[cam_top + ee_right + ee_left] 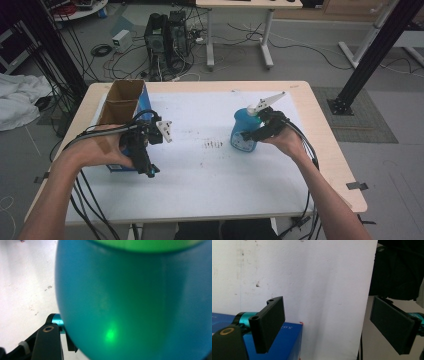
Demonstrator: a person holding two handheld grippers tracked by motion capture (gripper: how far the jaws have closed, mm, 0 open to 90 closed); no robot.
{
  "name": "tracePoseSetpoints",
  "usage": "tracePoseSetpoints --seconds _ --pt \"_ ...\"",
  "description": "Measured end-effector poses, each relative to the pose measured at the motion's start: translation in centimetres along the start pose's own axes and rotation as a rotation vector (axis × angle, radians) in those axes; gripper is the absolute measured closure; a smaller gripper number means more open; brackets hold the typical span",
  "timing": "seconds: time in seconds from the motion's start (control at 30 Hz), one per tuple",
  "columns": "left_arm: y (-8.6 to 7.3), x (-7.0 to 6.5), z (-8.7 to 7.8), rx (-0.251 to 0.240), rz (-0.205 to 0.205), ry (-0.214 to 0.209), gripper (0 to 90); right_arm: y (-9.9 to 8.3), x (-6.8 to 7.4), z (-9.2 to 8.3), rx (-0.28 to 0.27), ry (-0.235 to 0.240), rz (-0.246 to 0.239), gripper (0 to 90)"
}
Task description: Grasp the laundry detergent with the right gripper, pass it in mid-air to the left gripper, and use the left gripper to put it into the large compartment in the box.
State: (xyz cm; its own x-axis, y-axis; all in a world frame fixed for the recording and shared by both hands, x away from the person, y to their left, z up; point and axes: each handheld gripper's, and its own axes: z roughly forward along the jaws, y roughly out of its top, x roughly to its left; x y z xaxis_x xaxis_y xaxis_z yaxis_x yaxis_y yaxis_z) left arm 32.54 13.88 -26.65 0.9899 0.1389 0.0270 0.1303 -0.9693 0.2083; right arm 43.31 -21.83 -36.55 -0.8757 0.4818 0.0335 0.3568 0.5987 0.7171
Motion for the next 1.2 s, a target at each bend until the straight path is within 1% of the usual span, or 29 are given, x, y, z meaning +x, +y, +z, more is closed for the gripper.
tracePoseSetpoints --seconds 0.07,0.23,0.27,0.47,0.57,0.6,0.63,0.67,0.7,0.8,0.83,0.93,0.97,1.0,1.03,1.07,1.1,1.2 --pt "-0.02 -0.01 -0.01 0.0 -0.001 -0.001 12.7 -0.03 -0.06 -0.01 -0.001 -0.004 -0.006 33.3" --pt "-0.13 0.0 0.05 0.003 -0.003 0.0 12.7 -0.07 -0.06 0.03 -0.011 -0.006 -0.003 34.8" --pt "-0.13 -0.01 0.07 0.002 -0.004 -0.001 12.7 -0.08 -0.09 0.03 -0.011 -0.003 -0.002 36.2" --pt "-0.12 -0.05 0.12 0.001 -0.003 -0.001 12.7 -0.15 -0.16 0.15 -0.03 0.007 0.016 37.5" --pt "-0.17 -0.05 0.1 0.001 -0.003 -0.002 12.7 -0.16 -0.17 0.14 -0.029 0.0 0.018 38.7" --pt "-0.17 -0.03 0.06 0.003 -0.001 -0.002 12.7 -0.14 0.07 0.06 -0.021 0.005 0.047 40.3" --pt "-0.2 -0.08 0.1 -0.003 -0.009 0.001 12.7 -0.14 0.07 0.06 -0.021 0.005 0.047 40.3" --pt "-0.21 -0.09 0.08 -0.007 -0.011 0.001 12.7 -0.16 -0.17 0.17 -0.032 0.005 0.021 41.3" --pt "-0.21 -0.09 0.08 -0.007 -0.011 0.001 12.7 -0.17 -0.07 0.09 -0.023 0.001 0.038 41.4" --pt "-0.15 -0.08 0.03 -0.007 -0.006 0.003 12.7 -0.17 -0.08 0.12 -0.027 0.002 0.027 42.0" --pt "-0.15 -0.08 0.03 -0.007 -0.006 0.003 12.7 -0.17 -0.13 0.16 -0.033 -0.004 0.005 42.6" --pt "-0.09 -0.1 0.06 -0.01 -0.005 0.003 12.7 -0.22 0.07 0.08 -0.03 -0.007 0.01 43.6" --pt "-0.06 -0.09 0.07 -0.01 -0.002 0.001 12.7 -0.24 0.14 0.11 -0.039 -0.012 -0.003 44.6" --pt "-0.05 -0.09 0.09 -0.011 -0.003 0.001 12.7 -0.24 0.21 0.01 -0.027 -0.018 -0.005 44.9" --pt "-0.05 -0.09 0.09 -0.011 -0.003 0.001 12.7 -0.24 0.21 0.01 -0.027 -0.018 -0.005 44.9" --pt "-0.05 -0.09 0.09 -0.011 -0.003 0.002 12.7 -0.25 0.35 -0.03 -0.026 -0.024 0.007 45.0" --pt "-0.05 -0.08 0.12 -0.01 -0.005 0.003 12.7 -0.24 0.21 0.07 -0.035 -0.021 -0.019 45.1" --pt "0.05 -0.05 0.15 -0.007 -0.003 0.002 12.7 -0.29 0.24 0.07 -0.039 -0.018 -0.016 45.3"
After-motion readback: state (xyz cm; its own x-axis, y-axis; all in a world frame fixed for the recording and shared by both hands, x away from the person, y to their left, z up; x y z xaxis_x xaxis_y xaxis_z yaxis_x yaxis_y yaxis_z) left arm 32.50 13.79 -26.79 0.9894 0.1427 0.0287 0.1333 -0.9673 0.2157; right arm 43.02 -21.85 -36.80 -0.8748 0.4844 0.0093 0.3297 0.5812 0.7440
